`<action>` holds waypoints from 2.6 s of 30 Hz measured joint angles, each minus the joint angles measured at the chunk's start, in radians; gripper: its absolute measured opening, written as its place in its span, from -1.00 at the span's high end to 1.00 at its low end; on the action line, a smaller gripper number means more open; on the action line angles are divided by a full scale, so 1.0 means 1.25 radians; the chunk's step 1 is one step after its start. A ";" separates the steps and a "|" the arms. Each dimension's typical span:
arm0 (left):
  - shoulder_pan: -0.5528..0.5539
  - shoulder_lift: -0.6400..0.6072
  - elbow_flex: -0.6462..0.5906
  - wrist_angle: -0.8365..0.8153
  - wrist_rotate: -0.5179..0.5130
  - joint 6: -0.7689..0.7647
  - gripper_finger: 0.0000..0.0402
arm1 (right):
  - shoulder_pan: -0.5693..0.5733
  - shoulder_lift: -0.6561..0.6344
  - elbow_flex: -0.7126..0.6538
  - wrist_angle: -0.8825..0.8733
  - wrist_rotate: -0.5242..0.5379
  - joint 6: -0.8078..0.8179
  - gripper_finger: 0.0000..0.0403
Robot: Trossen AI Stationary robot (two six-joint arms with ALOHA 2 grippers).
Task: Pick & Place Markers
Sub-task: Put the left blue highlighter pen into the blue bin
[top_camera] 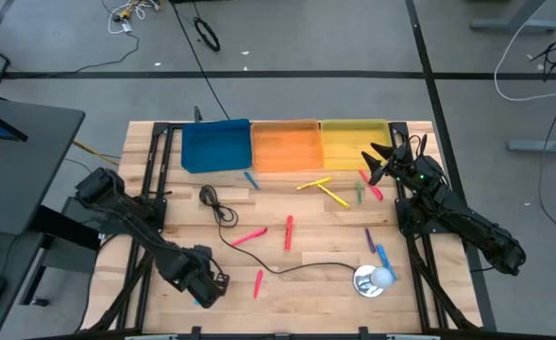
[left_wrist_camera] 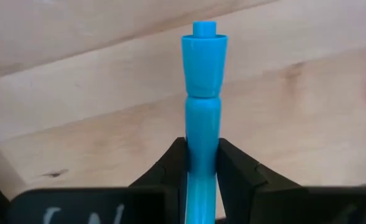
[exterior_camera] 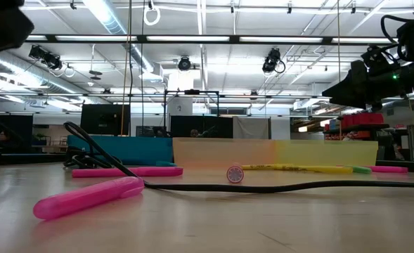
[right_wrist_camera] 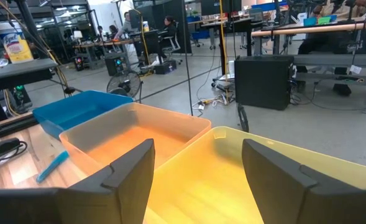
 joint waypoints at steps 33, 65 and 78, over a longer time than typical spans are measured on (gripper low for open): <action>0.150 -0.010 0.341 -0.239 0.125 0.705 0.67 | 0.000 0.000 0.000 0.000 0.000 0.000 -0.22; 0.356 -0.061 0.344 -0.410 0.139 1.141 0.67 | 0.000 0.000 0.000 0.000 0.000 0.000 -0.22; 0.523 -0.061 0.344 -0.448 0.139 1.356 0.67 | 0.000 0.000 0.000 0.000 0.000 0.000 -0.22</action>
